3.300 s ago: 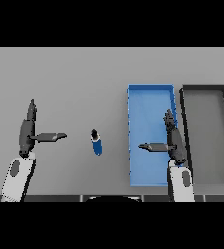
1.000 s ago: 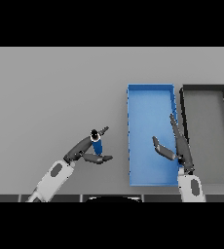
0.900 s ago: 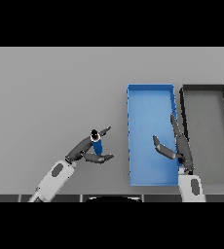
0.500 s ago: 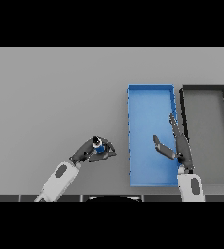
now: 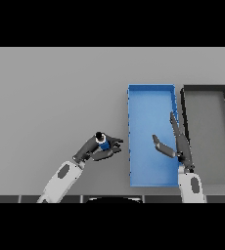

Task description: Pick up the blue pipe and place it into the blue bin.

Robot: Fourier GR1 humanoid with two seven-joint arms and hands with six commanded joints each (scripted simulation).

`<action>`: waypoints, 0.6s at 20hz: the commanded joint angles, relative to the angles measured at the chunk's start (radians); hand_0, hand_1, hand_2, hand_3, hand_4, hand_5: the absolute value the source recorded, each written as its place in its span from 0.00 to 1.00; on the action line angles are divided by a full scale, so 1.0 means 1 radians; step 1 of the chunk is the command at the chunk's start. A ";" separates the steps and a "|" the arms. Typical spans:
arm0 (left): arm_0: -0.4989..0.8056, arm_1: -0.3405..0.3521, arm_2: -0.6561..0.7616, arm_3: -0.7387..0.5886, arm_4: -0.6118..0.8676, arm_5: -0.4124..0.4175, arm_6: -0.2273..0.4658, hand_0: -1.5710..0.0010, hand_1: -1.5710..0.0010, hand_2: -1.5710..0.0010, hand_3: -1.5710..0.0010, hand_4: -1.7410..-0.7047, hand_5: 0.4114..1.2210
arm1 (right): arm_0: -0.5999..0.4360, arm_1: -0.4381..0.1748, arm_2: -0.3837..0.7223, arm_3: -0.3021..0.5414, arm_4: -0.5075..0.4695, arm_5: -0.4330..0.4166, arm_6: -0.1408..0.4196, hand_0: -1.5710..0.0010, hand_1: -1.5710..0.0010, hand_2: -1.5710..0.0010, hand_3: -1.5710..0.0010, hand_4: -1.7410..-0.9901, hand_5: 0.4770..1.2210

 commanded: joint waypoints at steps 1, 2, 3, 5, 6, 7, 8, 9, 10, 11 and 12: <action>-0.009 0.000 0.008 -0.018 0.000 0.006 0.021 0.03 0.02 0.02 0.02 0.26 0.98 | 0.006 -0.001 0.002 0.002 0.010 -0.004 -0.014 1.00 1.00 1.00 1.00 0.69 0.22; -0.016 -0.010 0.004 -0.035 -0.001 0.001 0.044 0.02 0.02 0.02 0.02 0.26 0.99 | 0.010 -0.001 0.006 -0.002 0.013 -0.002 -0.018 1.00 1.00 1.00 1.00 0.70 0.22; -0.027 -0.013 0.010 -0.056 0.011 -0.010 0.065 0.02 0.01 0.01 0.01 0.27 0.99 | 0.009 -0.003 0.008 -0.003 0.021 -0.005 -0.019 1.00 1.00 1.00 1.00 0.72 0.22; -0.063 -0.014 0.017 -0.088 0.014 -0.029 0.086 0.01 0.01 0.01 0.01 0.27 0.99 | 0.007 -0.009 0.007 -0.003 0.028 -0.008 -0.021 1.00 1.00 1.00 1.00 0.74 0.22; -0.069 -0.017 0.011 -0.100 0.008 -0.037 0.099 0.01 0.01 0.01 0.01 0.27 0.99 | -0.005 -0.013 0.006 -0.002 0.032 -0.009 -0.012 1.00 1.00 1.00 1.00 0.75 0.22; -0.072 -0.016 0.012 -0.115 0.009 -0.047 0.111 0.01 0.01 0.01 0.01 0.27 1.00 | -0.003 -0.013 0.006 0.002 0.032 -0.008 -0.021 1.00 1.00 1.00 1.00 0.76 0.22; -0.067 -0.015 0.009 -0.131 0.006 -0.052 0.117 0.01 0.00 0.00 0.00 0.26 1.00 | -0.001 -0.016 0.001 0.005 0.036 -0.015 -0.012 1.00 1.00 1.00 1.00 0.77 0.22; -0.066 -0.021 0.004 -0.137 -0.002 -0.054 0.137 0.00 0.00 0.00 0.00 0.26 1.00 | 0.000 -0.018 -0.001 0.006 0.029 -0.010 -0.022 1.00 1.00 1.00 1.00 0.78 0.22; -0.063 -0.025 0.004 -0.134 -0.009 -0.058 0.145 0.00 0.00 0.00 0.00 0.26 1.00 | 0.005 -0.023 -0.008 0.006 0.020 -0.004 -0.030 1.00 1.00 1.00 1.00 0.78 0.22; -0.061 -0.033 0.005 -0.127 -0.015 -0.058 0.157 0.00 0.00 0.00 0.00 0.26 1.00 | -0.001 -0.015 -0.001 0.005 0.029 -0.012 -0.031 1.00 1.00 1.00 1.00 0.79 0.22; -0.058 -0.039 0.006 -0.121 -0.025 -0.059 0.152 0.00 0.00 0.00 0.00 0.26 1.00 | 0.013 -0.006 0.006 -0.007 0.043 -0.025 -0.035 1.00 1.00 1.00 1.00 0.79 0.22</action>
